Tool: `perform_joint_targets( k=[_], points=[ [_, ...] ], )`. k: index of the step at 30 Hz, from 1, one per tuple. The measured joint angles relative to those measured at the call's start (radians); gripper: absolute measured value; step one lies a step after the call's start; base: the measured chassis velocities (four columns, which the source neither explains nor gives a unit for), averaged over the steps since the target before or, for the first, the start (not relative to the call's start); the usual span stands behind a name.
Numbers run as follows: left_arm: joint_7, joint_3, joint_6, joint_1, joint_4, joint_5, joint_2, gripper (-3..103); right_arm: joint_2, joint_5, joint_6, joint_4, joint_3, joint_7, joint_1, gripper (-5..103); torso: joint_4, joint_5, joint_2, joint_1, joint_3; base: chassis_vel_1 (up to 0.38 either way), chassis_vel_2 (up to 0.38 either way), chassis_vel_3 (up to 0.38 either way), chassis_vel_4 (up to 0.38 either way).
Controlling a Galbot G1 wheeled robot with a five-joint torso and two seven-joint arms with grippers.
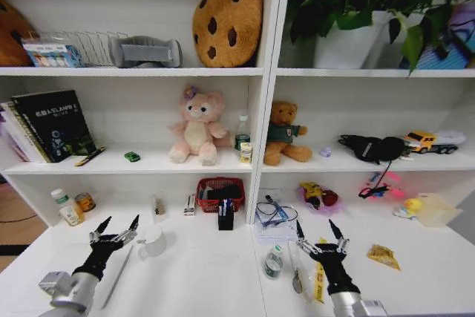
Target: Organize the objects on the table.
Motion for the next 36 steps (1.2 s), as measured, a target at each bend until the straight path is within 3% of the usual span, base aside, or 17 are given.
perform_joint_targets(
  k=[15,23,28,29,30,34,36],
  points=[
    [0.000,0.000,0.000,0.000,0.000,0.000,0.000,100,0.019,-0.047,0.030,-0.036,-0.067,-0.060,-0.058,100,-0.0002,0.0002,0.000,0.000,0.000,0.004,0.006,-0.003,-0.002],
    [0.000,0.000,0.000,0.000,0.000,0.000,0.000,100,0.020,-0.072,0.019,-0.090,-0.122,-0.068,-0.008,100,-0.0001,0.0002,0.000,0.000,0.000,0.000,0.000,0.000,0.000],
    [0.000,0.000,0.000,0.000,0.000,0.000,0.000,100,0.014,-0.078,0.013,-0.117,-0.121,-0.063,0.008,79,0.0000,0.0003,0.000,0.000,0.000,0.000,0.000,0.000,0.000],
    [0.000,0.000,0.000,0.000,0.000,0.000,0.000,100,0.014,-0.078,0.013,-0.117,-0.121,-0.063,0.008,79,0.0000,0.0003,0.000,0.000,0.000,0.000,0.000,0.000,0.000],
    [0.000,0.000,0.000,0.000,0.000,0.000,0.000,100,0.015,-0.081,0.013,-0.119,-0.121,-0.062,0.007,68,-0.0001,0.0002,0.000,0.000,0.000,0.000,0.000,0.000,0.000],
    [0.000,0.000,0.000,0.000,0.000,0.000,0.000,100,0.018,-0.087,0.014,-0.120,-0.126,-0.062,0.001,62,-0.0002,0.0002,0.000,0.000,0.000,0.000,0.000,0.000,0.000],
    [0.000,0.000,0.000,0.000,0.000,0.000,0.000,100,0.022,-0.094,0.015,-0.119,-0.130,-0.061,-0.004,46,-0.0002,0.0003,0.000,0.000,0.000,0.000,0.000,0.000,0.000]
  ],
)
